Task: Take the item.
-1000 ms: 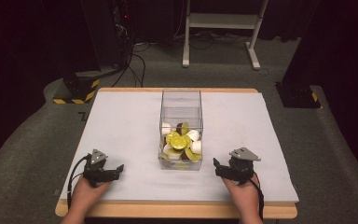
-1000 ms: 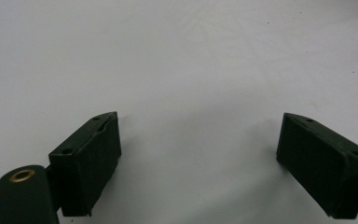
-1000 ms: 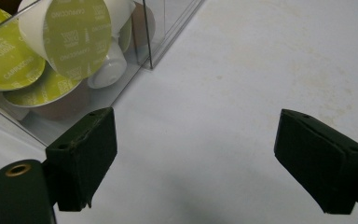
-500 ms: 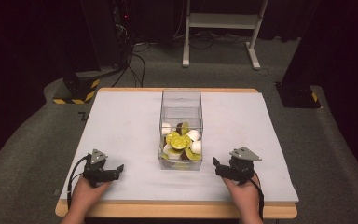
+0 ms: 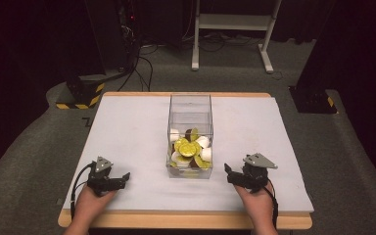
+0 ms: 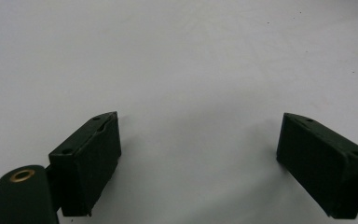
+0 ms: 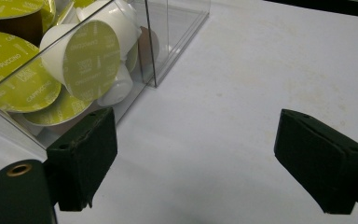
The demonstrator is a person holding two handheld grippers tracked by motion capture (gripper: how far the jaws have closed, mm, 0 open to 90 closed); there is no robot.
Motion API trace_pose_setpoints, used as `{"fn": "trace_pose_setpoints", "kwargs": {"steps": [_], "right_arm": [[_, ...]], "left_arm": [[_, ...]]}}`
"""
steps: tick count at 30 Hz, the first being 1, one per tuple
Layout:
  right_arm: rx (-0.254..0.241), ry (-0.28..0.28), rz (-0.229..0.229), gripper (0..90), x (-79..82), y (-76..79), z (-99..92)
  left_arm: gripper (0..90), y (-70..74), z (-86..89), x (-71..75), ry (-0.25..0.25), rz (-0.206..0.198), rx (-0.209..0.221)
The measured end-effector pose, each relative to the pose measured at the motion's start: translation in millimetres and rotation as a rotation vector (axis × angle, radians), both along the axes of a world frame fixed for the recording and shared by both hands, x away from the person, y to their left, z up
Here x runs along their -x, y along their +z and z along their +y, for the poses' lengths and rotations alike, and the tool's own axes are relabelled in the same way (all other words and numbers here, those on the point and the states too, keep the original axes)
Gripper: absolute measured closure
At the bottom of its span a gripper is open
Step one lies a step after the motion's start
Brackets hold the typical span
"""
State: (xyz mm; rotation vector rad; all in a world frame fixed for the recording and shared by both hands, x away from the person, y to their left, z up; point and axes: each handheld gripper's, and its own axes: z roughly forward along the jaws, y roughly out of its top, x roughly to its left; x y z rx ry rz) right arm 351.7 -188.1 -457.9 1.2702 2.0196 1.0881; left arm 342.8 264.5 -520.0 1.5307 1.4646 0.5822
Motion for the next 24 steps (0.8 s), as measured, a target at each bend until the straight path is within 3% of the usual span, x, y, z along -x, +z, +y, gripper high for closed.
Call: {"fn": "trace_pose_setpoints", "kwargs": {"steps": [12, 18, 24], "right_arm": [[-0.059, 0.007, -0.011, 13.4, 0.1, 5.6, -1.4], [-0.069, 0.03, -0.036, 13.8, -1.9, 21.5, 2.3], [-0.081, 0.079, -0.038, 14.1, -4.3, 34.9, 17.7]], "left_arm": [[13.7, 0.0, -0.1, 0.0, 0.001, -0.001, 0.002], [13.7, 0.0, -0.1, 0.0, 0.001, -0.001, 0.002], [13.7, 0.0, 0.0, 0.0, 0.001, 0.0, 0.002]]}}
